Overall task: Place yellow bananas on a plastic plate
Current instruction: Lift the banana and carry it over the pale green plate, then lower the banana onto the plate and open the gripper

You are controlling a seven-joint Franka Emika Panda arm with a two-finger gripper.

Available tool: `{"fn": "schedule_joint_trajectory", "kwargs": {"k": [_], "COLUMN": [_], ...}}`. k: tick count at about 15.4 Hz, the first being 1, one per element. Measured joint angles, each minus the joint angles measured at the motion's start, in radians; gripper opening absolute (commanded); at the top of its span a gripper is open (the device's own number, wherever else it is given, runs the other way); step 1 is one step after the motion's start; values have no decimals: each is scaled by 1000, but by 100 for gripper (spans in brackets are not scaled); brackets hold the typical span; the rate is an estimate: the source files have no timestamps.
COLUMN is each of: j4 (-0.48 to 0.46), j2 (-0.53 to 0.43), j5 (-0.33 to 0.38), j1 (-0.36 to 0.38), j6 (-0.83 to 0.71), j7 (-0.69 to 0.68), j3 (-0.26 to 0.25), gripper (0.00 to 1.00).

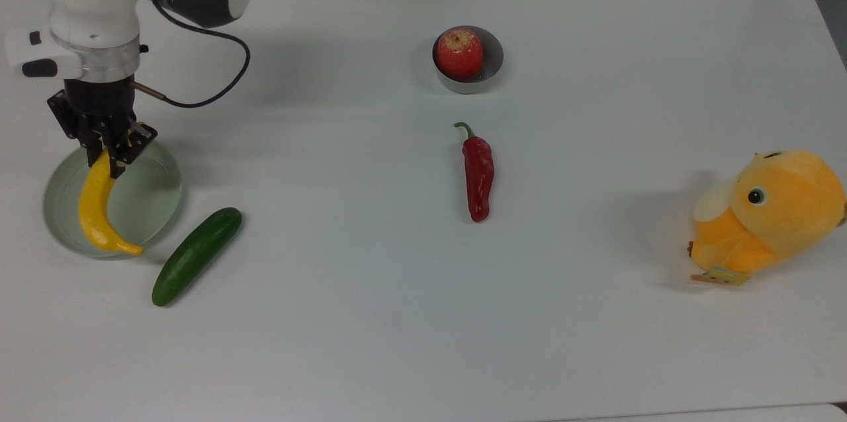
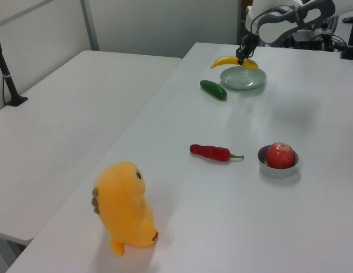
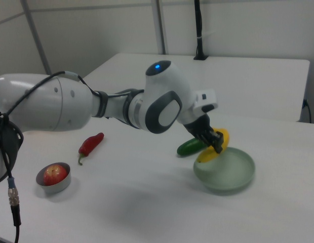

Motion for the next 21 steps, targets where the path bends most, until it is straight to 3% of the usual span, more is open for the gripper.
{"fn": "schedule_joint_trajectory", "kwargs": {"k": [7, 8, 11, 14, 21], "j4": [-23, -23, -23, -22, -3], "j2": [46, 48, 48, 48, -9], "j5": [-1, -1, -1, -1, 0], "j1": [-39, -41, -49, -59, -56], "j6": [0, 0, 0, 0, -36], "j7": [-33, -33, -34, -34, -26], "j3": [0, 0, 0, 0, 0], "gripper": [8, 20, 76, 98, 100]}}
